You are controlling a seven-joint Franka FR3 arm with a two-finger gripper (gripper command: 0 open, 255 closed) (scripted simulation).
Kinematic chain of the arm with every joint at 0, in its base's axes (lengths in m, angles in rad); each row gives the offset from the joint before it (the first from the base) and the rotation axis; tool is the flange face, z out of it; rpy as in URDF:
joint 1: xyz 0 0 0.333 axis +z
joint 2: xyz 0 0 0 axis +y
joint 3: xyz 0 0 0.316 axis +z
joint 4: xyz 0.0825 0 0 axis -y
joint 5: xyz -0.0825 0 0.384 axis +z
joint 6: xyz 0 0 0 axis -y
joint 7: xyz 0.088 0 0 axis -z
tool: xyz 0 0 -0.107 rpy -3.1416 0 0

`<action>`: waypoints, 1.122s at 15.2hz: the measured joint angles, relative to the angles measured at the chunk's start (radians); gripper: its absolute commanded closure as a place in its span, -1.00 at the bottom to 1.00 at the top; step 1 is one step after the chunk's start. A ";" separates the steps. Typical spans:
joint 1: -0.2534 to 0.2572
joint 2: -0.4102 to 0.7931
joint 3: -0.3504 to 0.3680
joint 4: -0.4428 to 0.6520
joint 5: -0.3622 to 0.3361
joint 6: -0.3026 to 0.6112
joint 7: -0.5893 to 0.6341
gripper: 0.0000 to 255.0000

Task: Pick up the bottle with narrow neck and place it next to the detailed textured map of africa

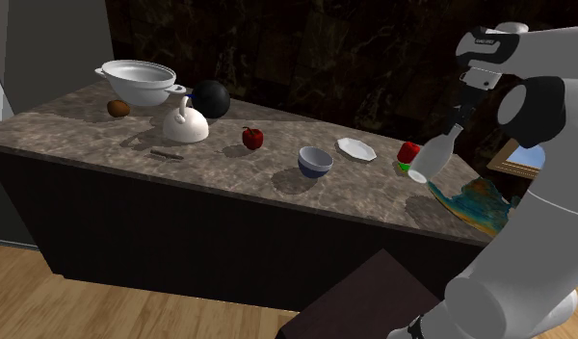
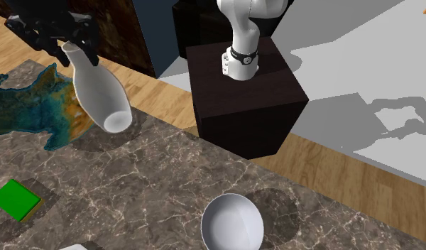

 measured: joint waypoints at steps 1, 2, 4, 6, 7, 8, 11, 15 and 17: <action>0.004 -0.005 0.001 -0.017 -0.003 0.013 0.004 1.00; 0.006 -0.007 0.001 -0.034 -0.004 0.028 0.005 1.00; 0.008 -0.011 0.001 -0.066 -0.006 0.057 0.003 1.00; 0.011 -0.012 0.002 -0.094 -0.007 0.083 0.006 1.00; 0.015 -0.019 0.002 -0.116 -0.011 0.100 0.008 1.00; 0.016 -0.018 0.003 -0.126 -0.010 0.110 0.009 1.00; 0.021 -0.023 0.004 -0.178 -0.013 0.158 0.011 1.00; 0.023 -0.018 0.007 -0.224 -0.010 0.208 0.012 1.00; 0.024 -0.019 0.007 -0.252 -0.009 0.235 0.012 1.00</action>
